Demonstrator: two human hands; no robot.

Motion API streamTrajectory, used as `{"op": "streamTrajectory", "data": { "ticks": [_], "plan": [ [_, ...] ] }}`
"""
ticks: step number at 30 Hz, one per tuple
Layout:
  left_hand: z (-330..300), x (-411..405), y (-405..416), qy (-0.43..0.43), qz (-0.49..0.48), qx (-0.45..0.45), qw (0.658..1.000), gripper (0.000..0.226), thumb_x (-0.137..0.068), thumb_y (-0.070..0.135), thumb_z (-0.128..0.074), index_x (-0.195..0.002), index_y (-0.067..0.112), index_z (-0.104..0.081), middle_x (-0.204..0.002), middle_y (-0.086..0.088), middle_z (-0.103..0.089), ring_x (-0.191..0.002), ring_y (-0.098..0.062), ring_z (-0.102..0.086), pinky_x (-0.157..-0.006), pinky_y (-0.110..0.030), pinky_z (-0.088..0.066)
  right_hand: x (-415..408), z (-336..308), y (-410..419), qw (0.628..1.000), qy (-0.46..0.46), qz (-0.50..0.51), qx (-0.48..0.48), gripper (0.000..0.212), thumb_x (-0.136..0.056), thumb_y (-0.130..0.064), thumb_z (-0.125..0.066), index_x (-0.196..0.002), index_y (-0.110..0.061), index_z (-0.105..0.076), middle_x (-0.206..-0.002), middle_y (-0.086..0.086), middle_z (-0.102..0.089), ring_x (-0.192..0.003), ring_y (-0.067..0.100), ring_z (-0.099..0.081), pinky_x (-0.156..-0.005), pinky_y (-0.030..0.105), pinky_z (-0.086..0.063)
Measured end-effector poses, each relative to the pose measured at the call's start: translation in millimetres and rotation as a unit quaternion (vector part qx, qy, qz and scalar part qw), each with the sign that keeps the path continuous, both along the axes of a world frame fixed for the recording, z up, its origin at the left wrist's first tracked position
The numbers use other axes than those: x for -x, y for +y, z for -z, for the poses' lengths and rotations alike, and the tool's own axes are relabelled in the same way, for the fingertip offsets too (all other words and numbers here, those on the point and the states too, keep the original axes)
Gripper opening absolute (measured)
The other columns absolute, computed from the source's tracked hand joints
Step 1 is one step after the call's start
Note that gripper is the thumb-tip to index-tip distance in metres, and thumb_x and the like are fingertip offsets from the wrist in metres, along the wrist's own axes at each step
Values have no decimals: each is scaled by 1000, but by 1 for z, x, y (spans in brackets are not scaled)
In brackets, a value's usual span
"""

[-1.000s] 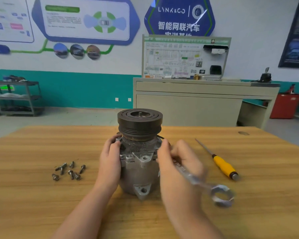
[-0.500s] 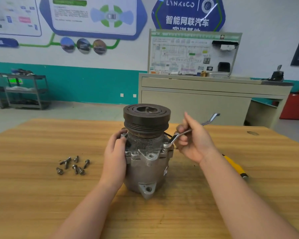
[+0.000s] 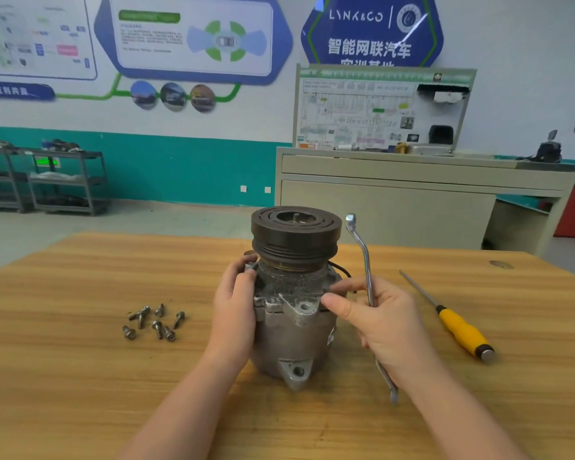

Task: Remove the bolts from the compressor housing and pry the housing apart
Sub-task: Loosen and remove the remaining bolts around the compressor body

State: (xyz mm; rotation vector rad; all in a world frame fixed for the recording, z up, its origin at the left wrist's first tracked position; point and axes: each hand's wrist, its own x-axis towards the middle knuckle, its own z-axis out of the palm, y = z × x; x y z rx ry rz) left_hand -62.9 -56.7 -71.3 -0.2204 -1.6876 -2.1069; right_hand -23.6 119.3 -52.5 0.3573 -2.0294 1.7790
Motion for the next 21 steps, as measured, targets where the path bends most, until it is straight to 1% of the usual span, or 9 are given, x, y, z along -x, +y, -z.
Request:
{"op": "streamTrajectory", "data": {
  "ticks": [2,4,6,8,9,12,14,17,21],
  "plan": [
    [0,0,0,-1,2,-2,1000,28,-102,14,-40,-105,30,-63,-89,16,-73,-84,3,-67,-63,-9,-49,3,0,1,1000,-7,5,-2,31,-52,-49,-79,-75,-30,-73,-44,-5,-37,-35,10,-32,-36,17,-30],
    [0,0,1,1,2,-2,1000,28,-102,14,-40,-104,29,-63,-88,15,-73,-83,4,-67,-63,-10,-49,6,0,3,1000,-17,-13,5,27,-54,-44,-80,-73,-26,-73,-42,-4,-39,-35,10,-33,-38,18,-32],
    [0,0,1,2,-1,2,1000,29,-102,14,-40,-102,31,-63,-86,19,-73,-81,6,-66,-62,-8,-49,7,2,3,999,-19,-38,14,17,-62,-34,-79,-74,-23,-74,-41,-2,-39,-35,12,-33,-41,18,-34],
    [0,0,0,1,-3,5,1000,29,-102,14,-40,-102,32,-63,-86,20,-72,-82,7,-65,-63,-8,-48,8,4,3,998,-13,-54,17,6,-73,-25,-76,-79,-24,-76,-41,-4,-36,-35,12,-31,-43,20,-34],
    [0,0,0,0,-4,7,1000,28,-102,15,-40,-103,33,-63,-87,20,-72,-83,6,-66,-63,-8,-49,8,5,3,998,-11,-61,16,8,-75,-26,-76,-83,-26,-76,-41,-4,-36,-35,11,-31,-43,20,-34],
    [1,0,-1,-4,-5,6,1000,27,-101,16,-41,-105,31,-63,-90,16,-73,-86,3,-66,-64,-10,-50,9,5,0,999,-5,-50,10,29,-59,-45,-80,-82,-29,-74,-43,-5,-39,-37,11,-34,-43,22,-36],
    [1,0,0,-9,-4,6,1000,27,-101,16,-41,-106,30,-64,-92,13,-73,-89,0,-67,-66,-11,-51,10,4,0,999,-3,-36,15,29,-57,-48,-78,-77,-29,-74,-42,-5,-41,-37,11,-35,-43,22,-36],
    [1,-1,0,-15,-4,7,1000,27,-102,17,-42,-105,32,-64,-93,12,-73,-89,-1,-67,-67,-12,-51,10,6,1,998,-6,-52,26,29,-59,-49,-75,-81,-29,-75,-40,-4,-40,-35,12,-33,-42,22,-33],
    [-1,-2,0,-20,-2,2,1000,26,-101,17,-42,-105,31,-64,-93,9,-73,-88,-2,-68,-66,-13,-51,12,7,-1,998,-2,-45,32,30,-54,-48,-79,-75,-26,-72,-43,-3,-40,-37,12,-35,-42,18,-35]
  ]
}}
